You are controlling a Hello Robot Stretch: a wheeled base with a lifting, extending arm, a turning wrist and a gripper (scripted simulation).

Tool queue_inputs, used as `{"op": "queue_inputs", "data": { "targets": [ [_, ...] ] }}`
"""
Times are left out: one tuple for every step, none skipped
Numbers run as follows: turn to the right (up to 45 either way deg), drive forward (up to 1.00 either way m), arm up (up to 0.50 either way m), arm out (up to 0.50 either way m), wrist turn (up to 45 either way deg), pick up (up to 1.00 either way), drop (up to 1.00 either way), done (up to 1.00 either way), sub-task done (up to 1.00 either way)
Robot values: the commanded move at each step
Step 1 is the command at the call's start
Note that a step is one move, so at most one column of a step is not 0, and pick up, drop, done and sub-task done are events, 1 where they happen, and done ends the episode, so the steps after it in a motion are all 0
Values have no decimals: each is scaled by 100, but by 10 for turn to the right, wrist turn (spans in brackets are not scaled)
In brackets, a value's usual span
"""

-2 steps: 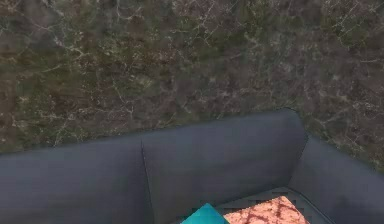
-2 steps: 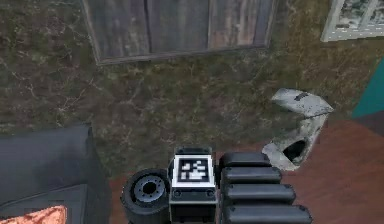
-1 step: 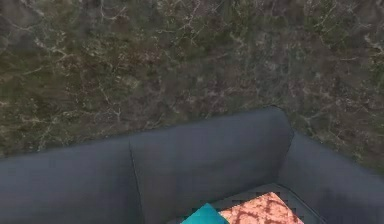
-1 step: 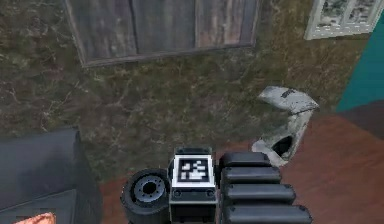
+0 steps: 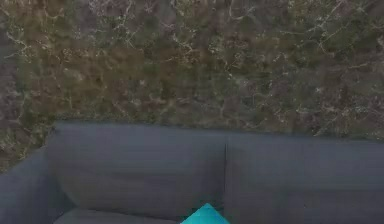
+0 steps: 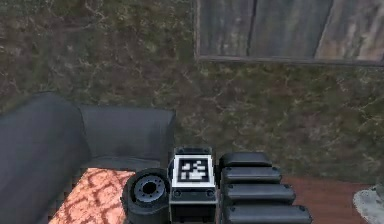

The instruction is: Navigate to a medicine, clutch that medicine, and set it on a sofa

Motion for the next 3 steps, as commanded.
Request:
{"op": "queue_inputs", "data": {
  "targets": [
    [330,0,0,0,0,0,0,0,0],
    [-240,0,0,0,0,0,0,0,0],
    [180,0,0,0,0,0,0,0,0]
  ]
}}
